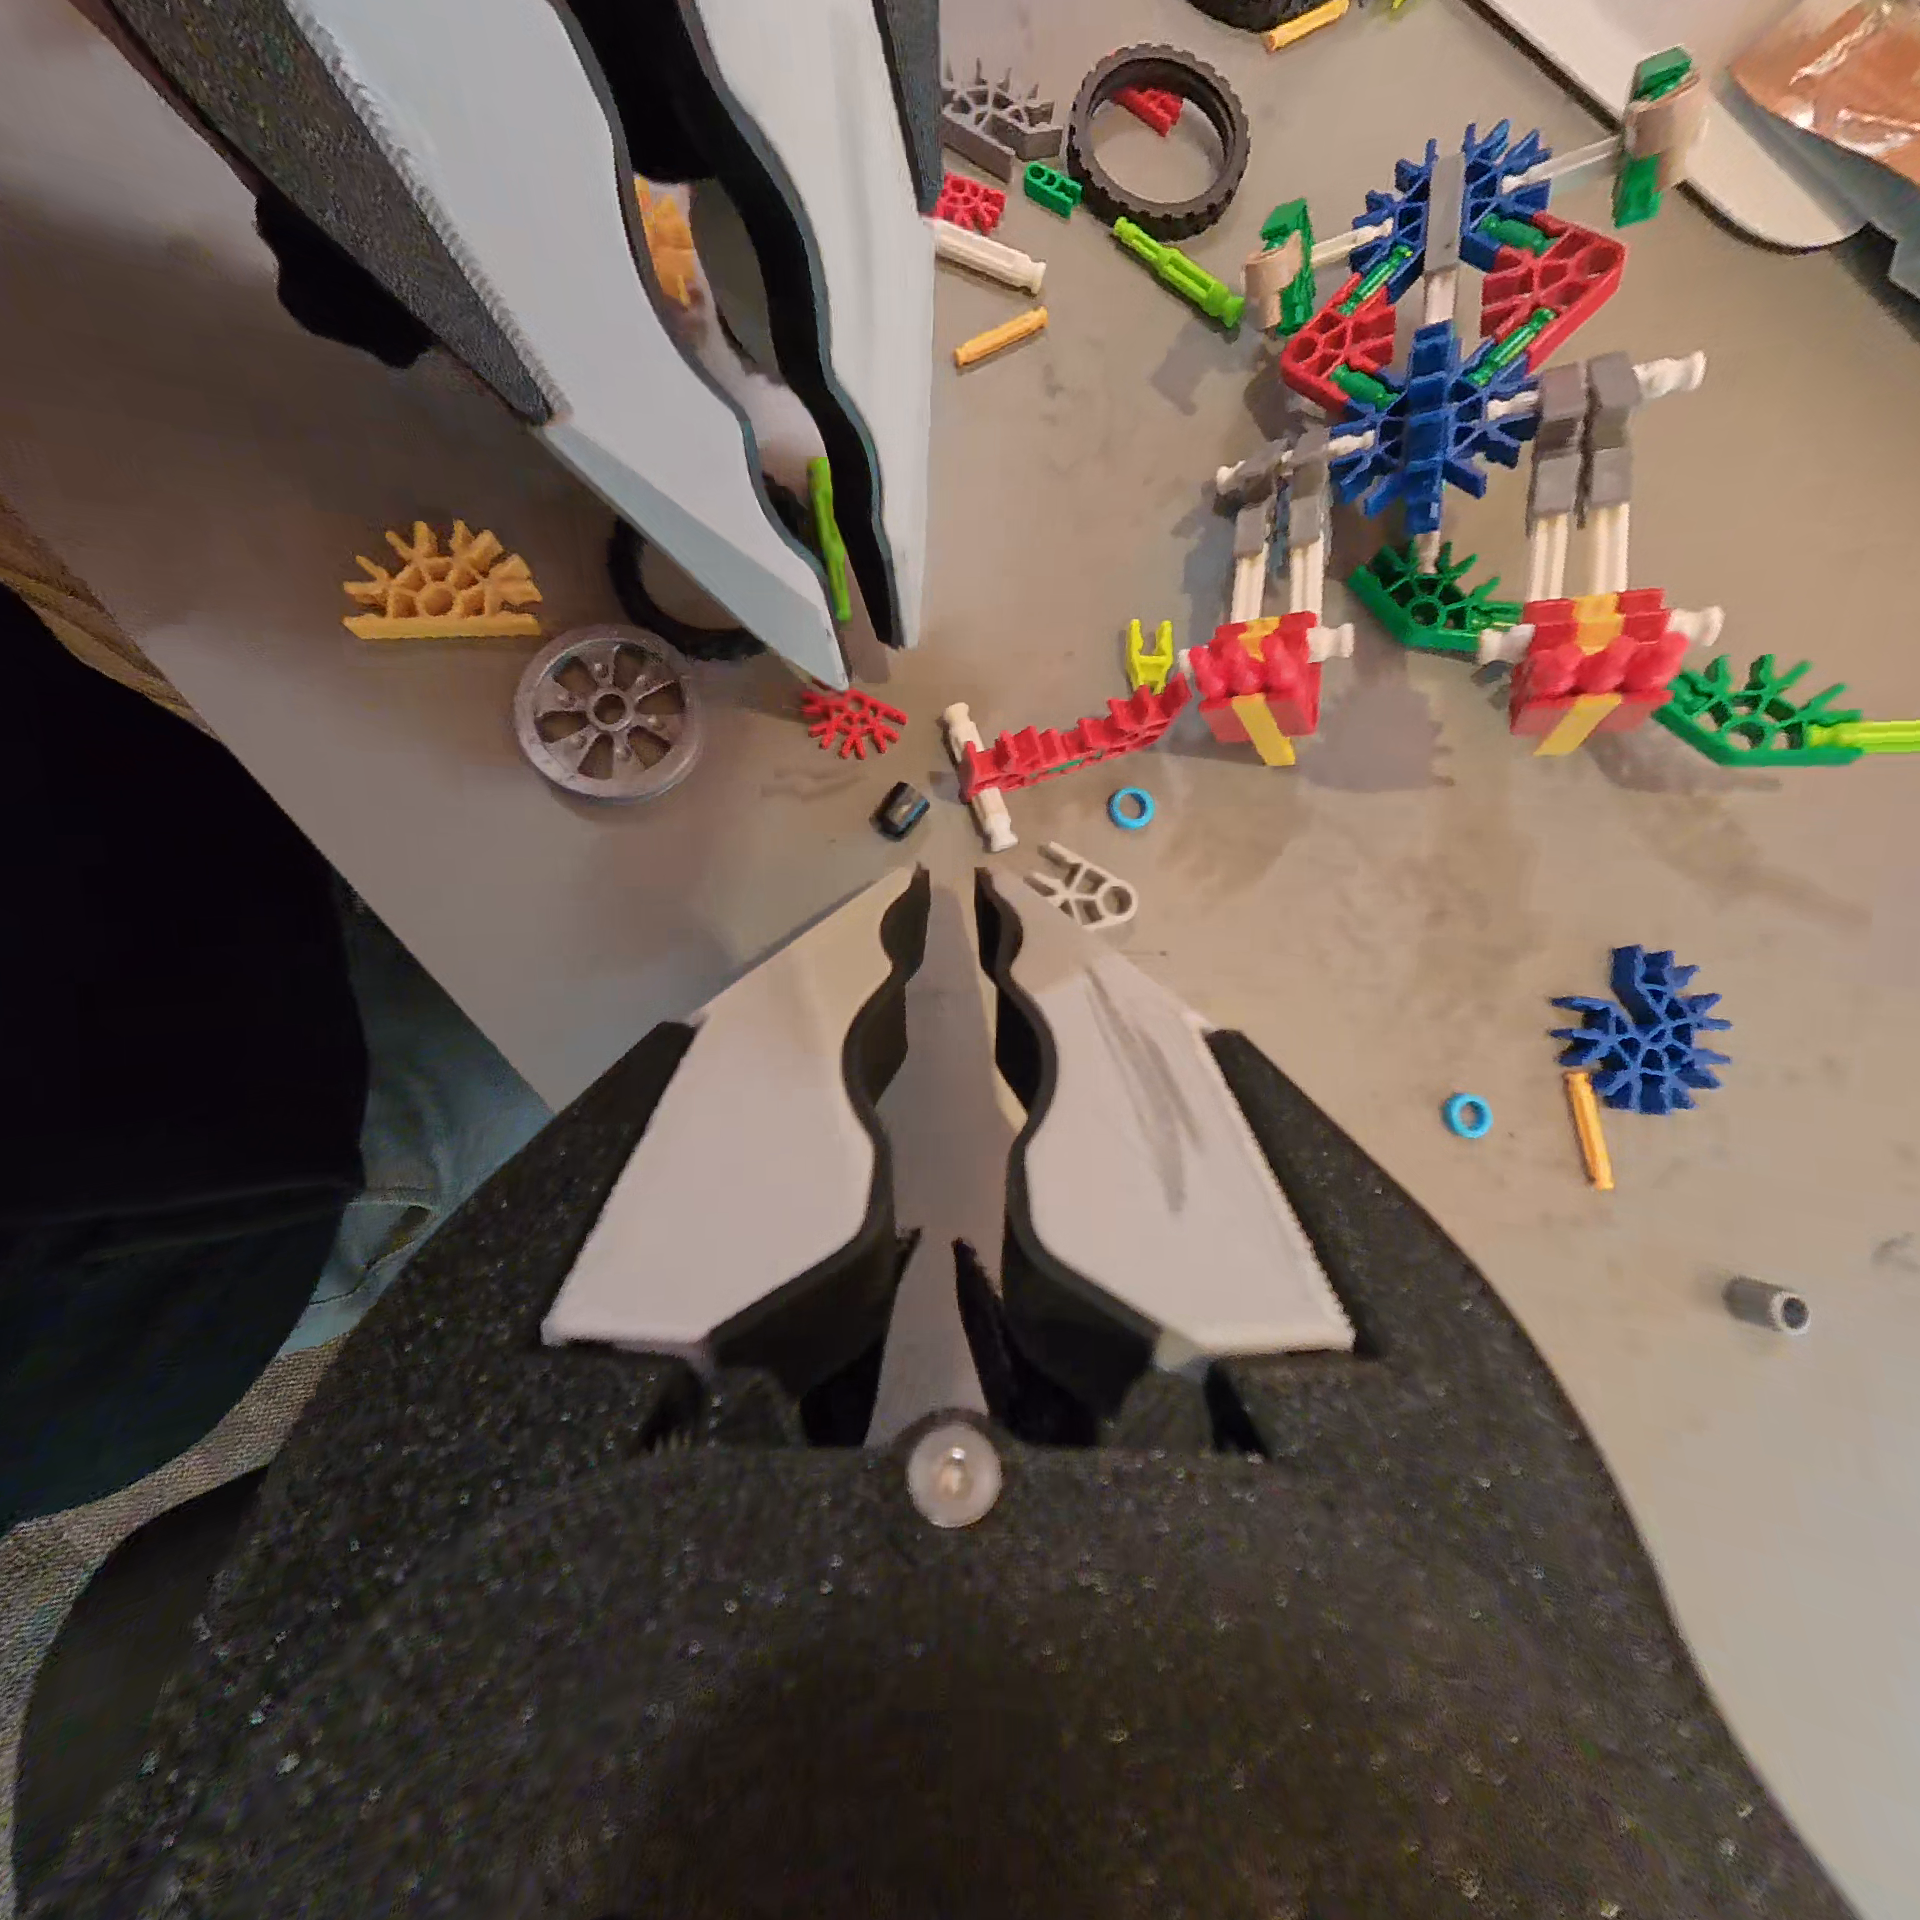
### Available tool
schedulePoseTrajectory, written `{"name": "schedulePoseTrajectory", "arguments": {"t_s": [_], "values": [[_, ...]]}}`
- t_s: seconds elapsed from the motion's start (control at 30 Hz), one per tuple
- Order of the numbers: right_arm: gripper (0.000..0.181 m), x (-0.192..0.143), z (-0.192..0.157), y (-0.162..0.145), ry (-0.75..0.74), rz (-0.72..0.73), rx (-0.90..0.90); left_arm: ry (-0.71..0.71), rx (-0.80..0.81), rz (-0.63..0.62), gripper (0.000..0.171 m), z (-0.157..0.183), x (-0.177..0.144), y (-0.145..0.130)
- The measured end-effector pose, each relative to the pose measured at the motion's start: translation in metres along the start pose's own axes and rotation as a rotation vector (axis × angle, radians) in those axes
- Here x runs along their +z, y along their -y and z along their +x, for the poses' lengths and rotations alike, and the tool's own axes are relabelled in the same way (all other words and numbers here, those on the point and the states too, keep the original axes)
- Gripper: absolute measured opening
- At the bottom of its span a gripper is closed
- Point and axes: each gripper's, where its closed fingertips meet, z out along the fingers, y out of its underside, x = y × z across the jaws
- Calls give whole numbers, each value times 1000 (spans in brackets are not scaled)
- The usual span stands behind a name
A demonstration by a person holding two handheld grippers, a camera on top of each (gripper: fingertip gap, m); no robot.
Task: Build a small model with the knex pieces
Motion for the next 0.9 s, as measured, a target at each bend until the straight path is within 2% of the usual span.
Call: {"name": "schedulePoseTrajectory", "arguments": {"t_s": [0.2,0.47,0.8,0.9], "values": [[9,14,-10,-2,-12,-27,4,-5,12,-3,12,10,10,5],[10,25,-16,-2,12,-32,29,5,-6,-21,12,7,11,0],[12,24,-13,3,25,19,123,62,-22,-67,11,-2,8,-12],[12,27,-14,5,31,30,143,40,-46,-44,13,-1,7,-9]]}}
